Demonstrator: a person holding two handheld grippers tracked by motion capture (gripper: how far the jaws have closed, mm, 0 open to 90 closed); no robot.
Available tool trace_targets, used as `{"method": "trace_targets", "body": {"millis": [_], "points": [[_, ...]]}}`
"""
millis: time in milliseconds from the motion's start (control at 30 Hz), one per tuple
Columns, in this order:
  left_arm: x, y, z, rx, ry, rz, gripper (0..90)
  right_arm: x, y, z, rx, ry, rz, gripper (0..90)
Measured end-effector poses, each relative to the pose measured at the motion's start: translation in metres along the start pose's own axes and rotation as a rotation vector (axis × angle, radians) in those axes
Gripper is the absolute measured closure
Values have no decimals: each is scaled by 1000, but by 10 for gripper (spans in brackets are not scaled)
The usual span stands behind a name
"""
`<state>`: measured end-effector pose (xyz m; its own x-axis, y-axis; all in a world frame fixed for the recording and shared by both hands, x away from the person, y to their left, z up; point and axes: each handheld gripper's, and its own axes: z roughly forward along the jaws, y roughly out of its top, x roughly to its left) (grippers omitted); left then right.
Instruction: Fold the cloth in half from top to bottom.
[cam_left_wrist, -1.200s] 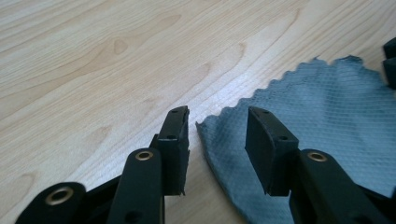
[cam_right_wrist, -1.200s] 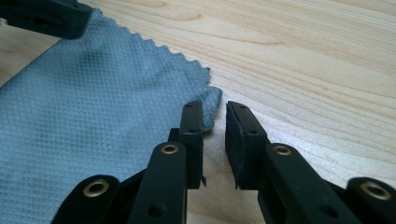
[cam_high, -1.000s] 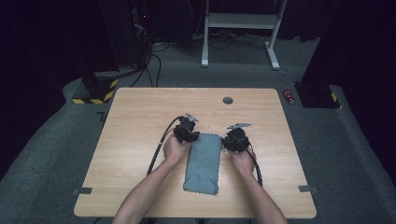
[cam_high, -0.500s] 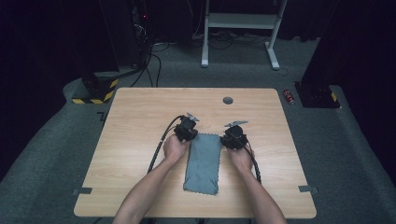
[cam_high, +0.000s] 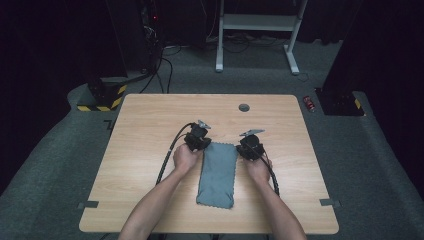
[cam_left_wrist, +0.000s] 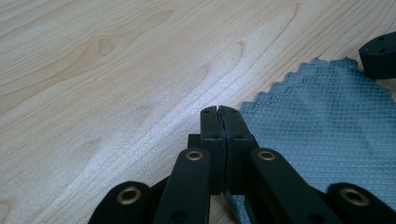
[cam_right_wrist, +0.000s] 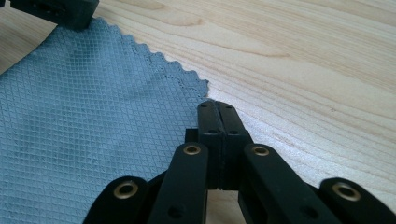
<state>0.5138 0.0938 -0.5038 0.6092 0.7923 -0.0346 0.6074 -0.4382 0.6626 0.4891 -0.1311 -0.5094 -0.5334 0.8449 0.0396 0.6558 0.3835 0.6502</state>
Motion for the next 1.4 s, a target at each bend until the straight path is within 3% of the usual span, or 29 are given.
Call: {"method": "trace_targets", "body": {"millis": [167,333,400,467,600,900,1033,1100,1133,1233,1400], "points": [[2,-1,1,-3,-12,-17,892,-1,2,-1,-2,6,5,899],[2,-1,-1,-7,-15,-15,892,1,12,1,2,-13,12,771],[2,-1,-1,-12,-15,-14,891,2,13,6,38,-25,11,750],[2,-1,-2,-13,-19,-16,892,2,13,8,41,-33,15,758],[3,-1,-3,-14,-21,-15,891,6,15,9,58,-23,-23,888],[10,-5,-4,-23,-35,-49,889,15,24,4,17,-32,-80,900],[13,-7,-4,-16,-43,-66,885,15,24,7,21,-26,-79,900],[14,-8,-4,-16,-48,-77,824,14,24,9,23,-23,-72,900],[13,-8,-4,-21,-49,-78,747,14,24,10,21,-23,-69,900],[8,-9,-5,-23,-33,-50,664,15,24,10,21,-21,-70,900],[2,-10,-3,0,2,-1,684,16,25,9,11,-20,-74,900]]}}
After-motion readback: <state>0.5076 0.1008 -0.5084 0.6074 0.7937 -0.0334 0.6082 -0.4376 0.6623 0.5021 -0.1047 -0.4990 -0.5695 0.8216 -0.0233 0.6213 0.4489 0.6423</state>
